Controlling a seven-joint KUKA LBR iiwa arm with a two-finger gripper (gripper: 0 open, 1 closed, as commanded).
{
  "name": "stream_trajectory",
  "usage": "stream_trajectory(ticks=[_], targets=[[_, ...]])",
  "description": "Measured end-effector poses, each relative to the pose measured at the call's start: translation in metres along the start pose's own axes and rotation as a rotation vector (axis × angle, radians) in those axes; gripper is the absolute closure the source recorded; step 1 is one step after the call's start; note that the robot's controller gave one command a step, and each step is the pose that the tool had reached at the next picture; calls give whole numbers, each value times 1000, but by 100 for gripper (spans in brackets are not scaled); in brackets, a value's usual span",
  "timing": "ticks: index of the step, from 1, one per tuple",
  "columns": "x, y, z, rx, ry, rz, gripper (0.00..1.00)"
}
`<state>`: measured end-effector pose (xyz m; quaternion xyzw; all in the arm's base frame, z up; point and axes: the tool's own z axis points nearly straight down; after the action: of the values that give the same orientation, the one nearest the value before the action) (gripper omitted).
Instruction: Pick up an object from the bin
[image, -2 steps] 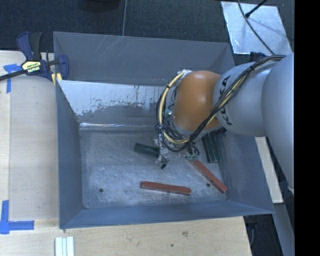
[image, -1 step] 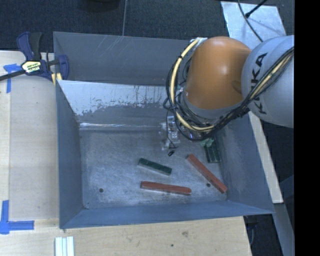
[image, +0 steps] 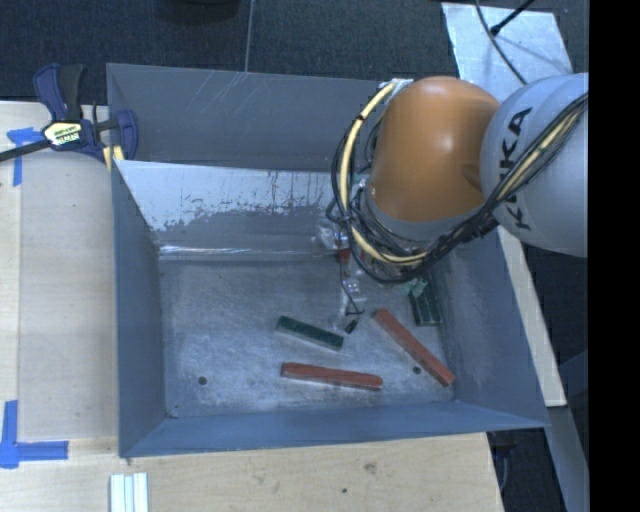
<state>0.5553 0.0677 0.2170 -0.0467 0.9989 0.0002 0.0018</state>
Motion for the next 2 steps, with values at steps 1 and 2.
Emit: stream_trajectory(ticks=[1,2], targets=[[40,-55,110,2,10,106,0],[51,-15,149,0,6,88,0]])
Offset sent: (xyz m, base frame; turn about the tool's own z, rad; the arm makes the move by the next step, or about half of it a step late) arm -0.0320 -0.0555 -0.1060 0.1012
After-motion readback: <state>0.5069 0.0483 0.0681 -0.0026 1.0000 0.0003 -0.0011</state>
